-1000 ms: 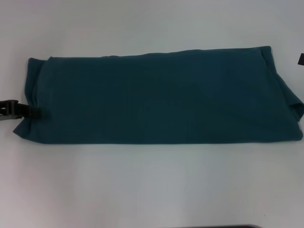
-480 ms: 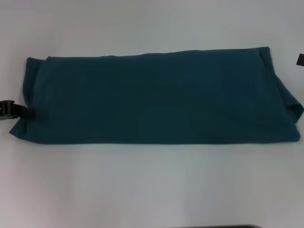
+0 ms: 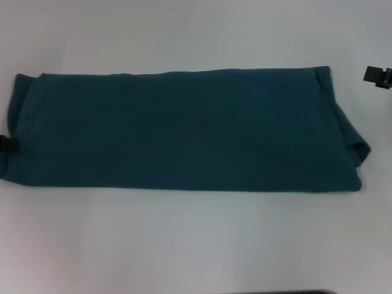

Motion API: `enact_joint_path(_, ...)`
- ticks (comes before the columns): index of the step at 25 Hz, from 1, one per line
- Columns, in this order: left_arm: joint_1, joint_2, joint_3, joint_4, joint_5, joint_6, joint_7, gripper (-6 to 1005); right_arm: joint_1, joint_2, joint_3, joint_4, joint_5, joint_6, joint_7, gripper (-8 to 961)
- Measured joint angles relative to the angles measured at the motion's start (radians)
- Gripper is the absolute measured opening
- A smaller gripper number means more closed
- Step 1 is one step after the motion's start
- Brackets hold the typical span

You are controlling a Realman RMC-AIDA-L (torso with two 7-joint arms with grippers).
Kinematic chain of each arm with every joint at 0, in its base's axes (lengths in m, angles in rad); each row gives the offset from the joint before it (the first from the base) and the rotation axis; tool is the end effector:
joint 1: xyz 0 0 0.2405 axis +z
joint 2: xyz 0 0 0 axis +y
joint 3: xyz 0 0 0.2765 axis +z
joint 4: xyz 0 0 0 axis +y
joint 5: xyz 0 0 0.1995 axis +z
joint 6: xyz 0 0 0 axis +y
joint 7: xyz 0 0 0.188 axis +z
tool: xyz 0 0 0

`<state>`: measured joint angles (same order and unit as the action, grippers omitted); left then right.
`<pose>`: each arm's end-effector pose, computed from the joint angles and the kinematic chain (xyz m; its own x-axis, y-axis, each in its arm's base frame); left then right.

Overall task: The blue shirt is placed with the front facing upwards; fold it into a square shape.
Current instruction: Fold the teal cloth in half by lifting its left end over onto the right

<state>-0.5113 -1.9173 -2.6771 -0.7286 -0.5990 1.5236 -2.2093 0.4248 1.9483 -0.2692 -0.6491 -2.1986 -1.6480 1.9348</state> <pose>-0.3797 0.3334 0.0335 0.2304 0.9204 0.3160 0.9641 -0.1720 -0.2021 0.3467 0.3244 0.0438 0.2451 -0.7281 -0.6401 -0.9354 -0.3511 0.0412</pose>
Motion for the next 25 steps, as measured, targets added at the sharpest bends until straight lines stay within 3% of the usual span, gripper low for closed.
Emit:
enact_joint_path(13,0.006,0.026,-0.077,-0.002,-0.046,0.104,0.068,41,0.050,0.059,-0.045,0.017,-0.006,0.072,-0.056,929)
enact_joint_path(25,0.020,0.031,-0.089,-0.003,-0.113,0.168,0.112,42,0.071,0.070,-0.079,0.020,-0.004,0.105,-0.061,930)
